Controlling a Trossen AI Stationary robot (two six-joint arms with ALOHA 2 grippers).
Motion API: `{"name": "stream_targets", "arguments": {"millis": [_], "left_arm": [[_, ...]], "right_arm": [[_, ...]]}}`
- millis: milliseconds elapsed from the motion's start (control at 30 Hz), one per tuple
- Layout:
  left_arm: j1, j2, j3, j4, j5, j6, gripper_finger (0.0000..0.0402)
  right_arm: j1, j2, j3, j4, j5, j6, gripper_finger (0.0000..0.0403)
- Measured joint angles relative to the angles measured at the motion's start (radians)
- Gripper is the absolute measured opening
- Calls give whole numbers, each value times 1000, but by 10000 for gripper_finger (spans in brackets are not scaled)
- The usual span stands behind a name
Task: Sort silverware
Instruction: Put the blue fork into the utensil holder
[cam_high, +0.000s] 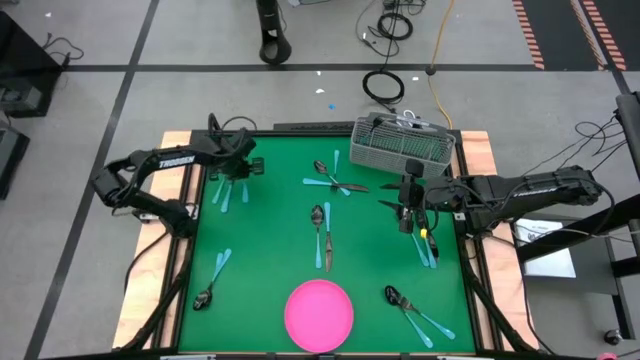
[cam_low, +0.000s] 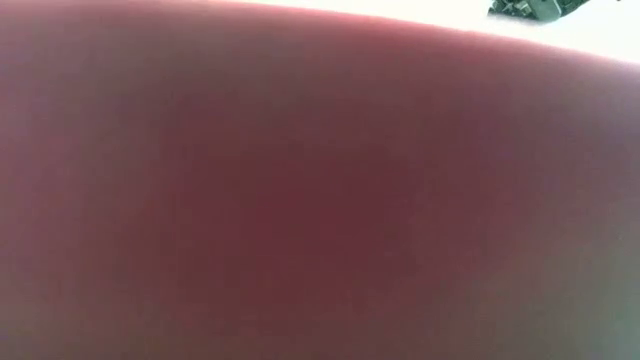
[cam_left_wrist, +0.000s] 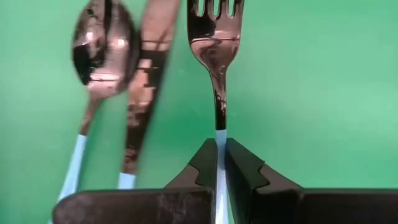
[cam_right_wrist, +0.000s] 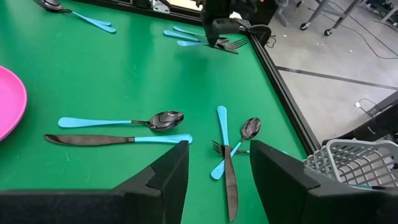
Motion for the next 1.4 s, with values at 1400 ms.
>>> {"name": "stream_targets", "arguments": {"millis": [1400], "left_arm": [[-398, 300, 109, 1611, -178, 767, 4]], "right_arm": [[-2, 0, 0, 21, 3, -27, 160]]}}
